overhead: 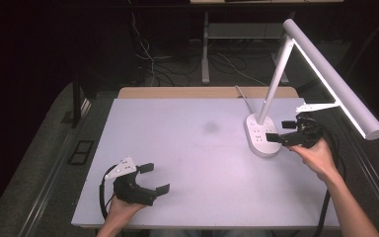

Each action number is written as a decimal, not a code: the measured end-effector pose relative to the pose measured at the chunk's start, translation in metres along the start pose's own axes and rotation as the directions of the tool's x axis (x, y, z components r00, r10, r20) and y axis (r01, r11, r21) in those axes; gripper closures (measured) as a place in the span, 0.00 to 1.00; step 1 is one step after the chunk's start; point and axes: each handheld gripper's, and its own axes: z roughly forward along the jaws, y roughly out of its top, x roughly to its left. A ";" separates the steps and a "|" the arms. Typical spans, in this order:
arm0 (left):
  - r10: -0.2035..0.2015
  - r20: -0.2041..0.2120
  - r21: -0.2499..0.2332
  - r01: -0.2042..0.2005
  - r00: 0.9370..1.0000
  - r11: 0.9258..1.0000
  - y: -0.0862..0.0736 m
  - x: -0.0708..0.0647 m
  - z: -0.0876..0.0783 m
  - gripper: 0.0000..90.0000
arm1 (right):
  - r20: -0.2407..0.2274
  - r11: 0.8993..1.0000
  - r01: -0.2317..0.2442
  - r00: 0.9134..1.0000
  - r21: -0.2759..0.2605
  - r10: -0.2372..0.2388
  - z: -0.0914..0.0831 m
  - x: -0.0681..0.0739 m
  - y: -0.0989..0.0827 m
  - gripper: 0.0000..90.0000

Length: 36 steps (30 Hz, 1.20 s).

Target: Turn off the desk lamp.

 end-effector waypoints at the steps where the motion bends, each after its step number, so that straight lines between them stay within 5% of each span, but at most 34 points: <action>1: -0.001 0.000 0.001 0.001 1.000 1.000 0.000 0.000 0.000 0.00 | 0.000 1.000 0.000 1.000 0.001 0.000 0.000 -0.001 0.001 0.01; 13: -0.001 -0.003 0.001 0.001 1.000 1.000 0.000 0.000 -0.001 0.00 | 0.020 0.999 0.012 1.000 0.031 -0.013 0.009 -0.019 0.017 0.01; 18: -0.009 -0.008 -0.007 0.009 1.000 1.000 0.000 0.001 -0.003 0.00 | 0.031 0.999 0.018 0.999 0.030 -0.019 0.011 -0.031 0.019 0.09; 31: -0.003 -0.009 0.001 0.003 1.000 1.000 0.000 0.002 -0.002 0.00 | 0.091 0.998 -0.024 0.996 0.050 0.020 0.018 -0.060 0.022 0.45; 36: -0.001 -0.010 0.004 0.001 1.000 1.000 0.000 0.002 -0.002 0.00 | 0.096 0.998 -0.036 0.995 0.052 0.031 0.023 -0.071 0.021 0.70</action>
